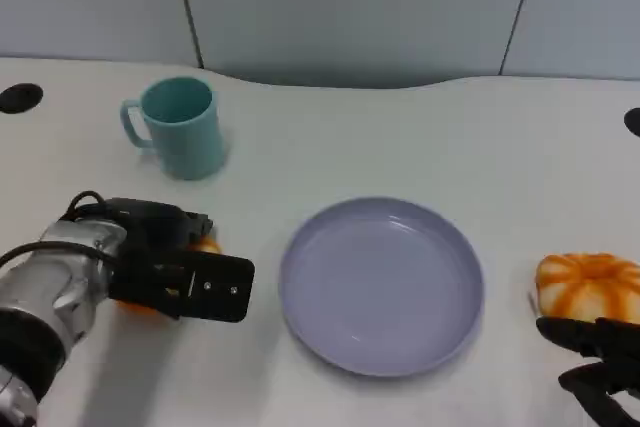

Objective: Grasp the bread from the table and place it into the plate.

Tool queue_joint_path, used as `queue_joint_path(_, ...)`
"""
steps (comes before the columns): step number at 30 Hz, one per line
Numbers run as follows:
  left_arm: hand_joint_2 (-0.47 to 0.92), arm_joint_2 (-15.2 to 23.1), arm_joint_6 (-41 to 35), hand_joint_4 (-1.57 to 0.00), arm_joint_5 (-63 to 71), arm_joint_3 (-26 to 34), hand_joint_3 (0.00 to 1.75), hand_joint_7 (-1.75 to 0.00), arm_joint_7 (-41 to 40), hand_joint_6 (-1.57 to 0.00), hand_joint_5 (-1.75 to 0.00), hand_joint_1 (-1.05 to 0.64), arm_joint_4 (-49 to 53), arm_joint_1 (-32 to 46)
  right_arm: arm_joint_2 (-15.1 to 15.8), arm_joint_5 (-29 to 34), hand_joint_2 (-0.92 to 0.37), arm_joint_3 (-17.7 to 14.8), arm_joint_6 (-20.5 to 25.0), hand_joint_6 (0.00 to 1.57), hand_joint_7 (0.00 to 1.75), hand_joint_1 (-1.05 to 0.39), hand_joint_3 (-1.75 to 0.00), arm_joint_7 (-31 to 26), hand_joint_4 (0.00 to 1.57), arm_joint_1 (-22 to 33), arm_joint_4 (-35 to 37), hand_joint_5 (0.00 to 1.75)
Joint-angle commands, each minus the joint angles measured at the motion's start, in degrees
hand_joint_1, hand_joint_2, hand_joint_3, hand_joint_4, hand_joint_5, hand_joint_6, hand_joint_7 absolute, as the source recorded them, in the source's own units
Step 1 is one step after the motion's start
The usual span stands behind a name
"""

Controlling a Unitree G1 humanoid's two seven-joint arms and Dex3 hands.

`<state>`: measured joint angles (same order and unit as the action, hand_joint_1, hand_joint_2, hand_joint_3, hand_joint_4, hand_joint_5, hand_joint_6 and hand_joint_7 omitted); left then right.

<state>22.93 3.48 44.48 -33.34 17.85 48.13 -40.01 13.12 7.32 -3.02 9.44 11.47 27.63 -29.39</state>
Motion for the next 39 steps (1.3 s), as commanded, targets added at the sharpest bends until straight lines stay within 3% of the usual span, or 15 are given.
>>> queue_joint_path(1, 0.89, 1.0, -0.9, -0.11, 0.0, -0.1, 0.01, -0.01, 1.4, -0.24, -0.04, -0.41, 0.1, -0.1, 0.3, -0.6, -0.92, -0.5, 0.2, 0.69, 0.00, -0.37, -0.45, 0.1, 0.42, 0.2, -0.6, 0.80)
queue_joint_path(5, 0.86, 0.0, -0.1, -0.17, -0.3, 0.0, 0.00, -0.04, -0.8, -0.31, -0.07, -0.39, 2.8, -0.5, 0.2, -0.6, -0.92, -0.5, 0.3, 0.69, 0.00, -0.37, -0.45, 0.0, 0.42, 0.4, -0.7, 0.79)
queue_joint_path(9, 0.82, -1.5, 0.4, -0.31, -1.2, 0.7, 0.00, -0.11, -3.7, -0.49, -0.16, -0.36, 6.5, -0.9, 0.2, -0.7, -0.92, -0.6, -0.2, 0.69, 0.00, -0.37, -0.45, 0.0, 0.42, 0.6, -0.9, 0.79)
queue_joint_path(10, 0.80, -1.9, 0.4, -0.24, -1.5, 0.8, 0.00, -0.24, -3.9, -0.49, -0.43, -0.35, 7.5, -1.2, 0.2, -0.9, -0.92, -0.7, -0.4, 0.69, 0.00, -0.37, -0.45, 0.0, 0.42, 0.7, -0.8, 0.79)
queue_joint_path(12, 0.79, -2.4, 0.4, -0.06, -2.0, 0.8, 0.00, -0.73, -4.3, -0.31, -0.94, -0.34, 9.2, -1.8, 0.1, -0.8, -0.92, -0.7, -0.7, 0.69, 0.00, -0.37, -0.45, -0.1, 0.43, 0.7, -0.7, 0.79)
queue_joint_path(13, 0.79, -2.6, 0.7, -0.03, -2.5, 1.0, 0.00, -0.87, -4.4, -0.25, -1.04, -0.34, 9.8, -2.0, 0.1, -0.8, -0.92, -0.7, -1.0, 0.70, 0.01, -0.37, -0.45, -0.1, 0.43, 0.7, -0.6, 0.79)
queue_joint_path(14, 0.78, -2.8, 1.0, -0.01, -2.9, 1.2, 0.00, -1.18, -4.8, -0.15, -1.27, -0.33, 10.5, -2.1, 0.2, -0.8, -0.92, -0.8, -1.0, 0.70, 0.01, -0.37, -0.45, -0.1, 0.43, 0.8, -0.5, 0.79)
queue_joint_path(15, 0.77, -2.9, 1.3, -0.01, -3.6, 1.7, 0.00, -1.37, -5.2, -0.09, -1.43, -0.32, 11.1, -2.1, 0.2, -0.9, -0.92, -0.8, -0.8, 0.69, 0.00, -0.37, -0.45, 0.0, 0.43, 0.8, -0.7, 0.79)
queue_joint_path(17, 0.76, -3.2, 2.0, -0.01, -4.5, 2.4, 0.00, -1.62, -5.9, -0.04, -1.67, -0.27, 12.4, -2.2, 0.3, -0.9, -0.92, -0.8, 0.0, 0.69, 0.00, -0.38, -0.45, 0.2, 0.42, 0.8, -1.1, 0.78)
queue_joint_path(20, 0.78, -3.5, 3.0, -0.08, -5.1, 2.6, 0.01, -1.72, -7.6, -0.09, -1.74, -0.24, 14.1, -2.3, 0.4, -0.8, -0.92, -0.8, 0.4, 0.69, 0.00, -0.39, -0.45, 0.3, 0.42, 1.0, -1.6, 0.78)
queue_joint_path(25, 0.81, -3.9, 4.7, -0.19, -5.2, 2.9, 0.01, -1.72, -11.7, -0.19, -1.75, -0.24, 16.3, -2.4, 0.3, -0.9, -0.92, -0.9, 0.0, 0.69, 0.00, -0.38, -0.45, 0.1, 0.42, 1.0, -1.5, 0.78)
queue_joint_path(28, 0.79, -4.4, 5.8, -0.35, -5.6, 3.5, 0.01, -1.74, -17.8, -0.29, -1.75, -0.22, 16.7, -1.6, 0.2, -0.9, -0.92, -0.9, -0.4, 0.69, 0.00, -0.37, -0.45, 0.1, 0.43, 0.9, -1.1, 0.78)
queue_joint_path(29, 0.80, -4.5, 6.6, -0.48, -5.7, 3.7, 0.01, -1.74, -20.3, -0.34, -1.75, -0.19, 16.8, -1.2, 0.2, -0.8, -0.92, -0.9, -0.3, 0.69, 0.00, -0.37, -0.45, 0.0, 0.42, 0.8, -1.0, 0.78)
queue_joint_path(32, 0.86, -4.9, 8.5, -0.66, -6.1, 4.3, 0.04, -1.75, -26.2, -0.46, -1.75, -0.10, 17.9, -0.5, 0.1, -0.8, -0.92, -0.8, -0.2, 0.69, 0.00, -0.37, -0.45, -0.1, 0.43, 0.6, -0.9, 0.78)
queue_joint_path(39, 0.89, -5.6, 13.7, -0.90, -9.5, 7.3, 0.05, -1.75, -30.7, -0.66, -1.75, -0.09, 21.6, 0.2, -0.1, -0.2, -0.92, -0.5, -1.0, 0.70, 0.00, -0.38, -0.44, -0.7, 0.44, 0.3, 0.0, 0.79)
